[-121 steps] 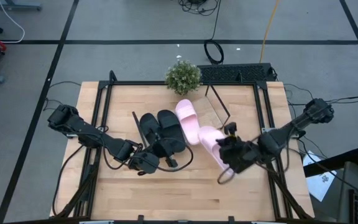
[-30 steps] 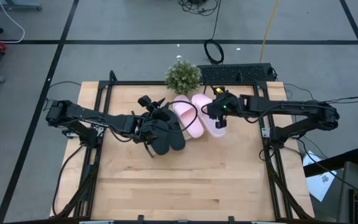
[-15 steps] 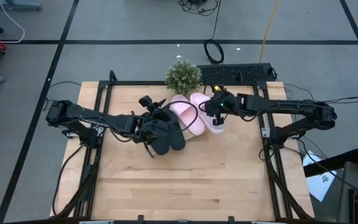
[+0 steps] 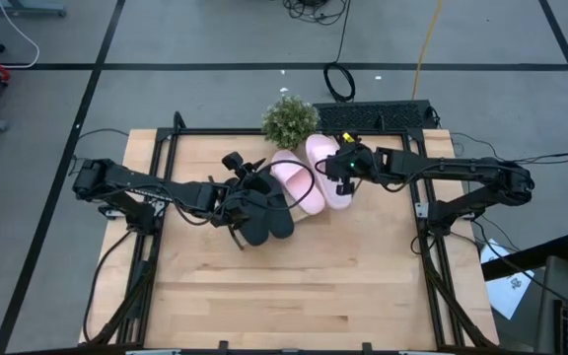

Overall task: Pick and place slides into the shelf
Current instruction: Put the right pair pink slides on the shelf

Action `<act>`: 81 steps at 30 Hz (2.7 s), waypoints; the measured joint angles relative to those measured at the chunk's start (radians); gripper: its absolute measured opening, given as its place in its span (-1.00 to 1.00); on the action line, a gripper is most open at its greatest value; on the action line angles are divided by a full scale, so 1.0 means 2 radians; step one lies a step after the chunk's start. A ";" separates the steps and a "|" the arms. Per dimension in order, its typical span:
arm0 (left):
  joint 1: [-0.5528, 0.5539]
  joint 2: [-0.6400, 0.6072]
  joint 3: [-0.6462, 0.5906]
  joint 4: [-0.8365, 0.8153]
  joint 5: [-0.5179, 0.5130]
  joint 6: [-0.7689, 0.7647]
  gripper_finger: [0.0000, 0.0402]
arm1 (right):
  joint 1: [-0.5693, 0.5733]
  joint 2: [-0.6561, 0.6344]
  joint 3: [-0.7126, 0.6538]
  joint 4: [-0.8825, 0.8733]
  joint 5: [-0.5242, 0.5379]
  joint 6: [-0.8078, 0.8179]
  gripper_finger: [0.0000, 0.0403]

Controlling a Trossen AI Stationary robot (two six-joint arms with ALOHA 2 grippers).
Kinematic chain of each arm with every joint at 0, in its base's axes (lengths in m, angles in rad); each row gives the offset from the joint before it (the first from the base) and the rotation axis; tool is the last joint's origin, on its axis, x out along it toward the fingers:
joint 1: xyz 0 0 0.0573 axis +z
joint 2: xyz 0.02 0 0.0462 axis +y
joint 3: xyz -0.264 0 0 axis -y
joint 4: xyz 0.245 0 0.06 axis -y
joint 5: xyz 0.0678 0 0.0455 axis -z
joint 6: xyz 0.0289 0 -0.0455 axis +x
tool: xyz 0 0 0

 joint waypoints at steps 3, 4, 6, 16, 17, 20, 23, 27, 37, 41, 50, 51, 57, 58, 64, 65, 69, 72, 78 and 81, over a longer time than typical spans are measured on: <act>0.000 0.000 0.000 0.000 0.000 0.000 -0.40 | 0.000 0.000 0.000 0.000 0.000 0.003 -1.00; 0.000 0.000 0.000 0.000 0.000 0.000 -0.40 | 0.000 0.000 0.000 0.000 -0.001 0.003 -1.00; 0.000 0.000 0.000 0.000 0.000 0.000 -0.40 | 0.000 0.000 0.000 0.000 -0.001 0.003 -1.00; -0.001 0.000 0.000 0.000 0.000 0.000 -0.40 | -0.009 0.000 -0.001 -0.004 -0.002 0.005 -1.00; -0.001 0.000 0.000 0.000 0.000 0.000 -0.40 | -0.010 0.000 -0.002 -0.004 -0.002 0.008 -1.00; -0.004 0.000 0.000 0.000 0.000 0.001 -0.40 | -0.013 0.000 -0.011 -0.004 -0.002 0.010 -1.00; -0.006 0.000 0.000 0.000 0.000 0.001 -0.40 | -0.013 0.000 -0.023 0.005 -0.003 0.010 -1.00; -0.007 0.000 0.000 0.000 0.000 0.004 -0.40 | -0.013 0.000 -0.042 0.024 -0.003 0.009 -1.00; -0.007 0.000 0.000 0.001 0.000 0.002 -0.40 | -0.015 0.000 -0.050 0.040 -0.022 0.010 -1.00; -0.008 0.000 0.000 0.001 0.000 0.001 -0.40 | -0.020 0.006 -0.050 0.047 -0.029 0.013 -1.00; -0.022 0.000 0.000 0.001 0.000 0.004 -0.40 | -0.022 0.048 -0.051 0.067 -0.029 0.007 -1.00; -0.024 0.000 0.000 0.000 0.000 0.004 -0.40 | -0.022 0.050 -0.051 0.069 -0.029 0.007 -1.00; -0.031 0.000 0.000 0.001 0.000 0.004 -0.40 | -0.018 0.058 -0.051 0.067 -0.029 0.009 -1.00; -0.032 0.000 0.000 0.001 0.000 0.004 -0.40 | -0.017 0.058 -0.051 0.067 -0.029 0.009 -1.00; -0.032 0.000 0.000 0.001 0.000 0.004 -0.40 | -0.011 0.048 -0.051 0.069 -0.025 -0.008 -1.00; -0.032 0.000 0.000 0.001 0.000 0.004 -0.40 | -0.011 0.046 -0.051 0.071 -0.025 -0.012 -1.00; -0.032 0.000 0.000 0.001 0.000 0.003 -0.40 | -0.010 0.039 -0.051 0.081 -0.014 -0.028 -1.00; -0.032 0.000 0.000 0.003 0.000 0.004 -0.40 | -0.010 0.040 -0.051 0.079 -0.014 -0.029 -1.00; -0.032 0.000 0.000 0.005 0.000 0.004 -0.40 | -0.010 0.040 -0.051 0.082 -0.016 -0.031 -1.00; -0.032 0.000 0.000 0.005 0.000 0.004 -0.40 | -0.010 0.040 -0.051 0.082 -0.016 -0.032 -1.00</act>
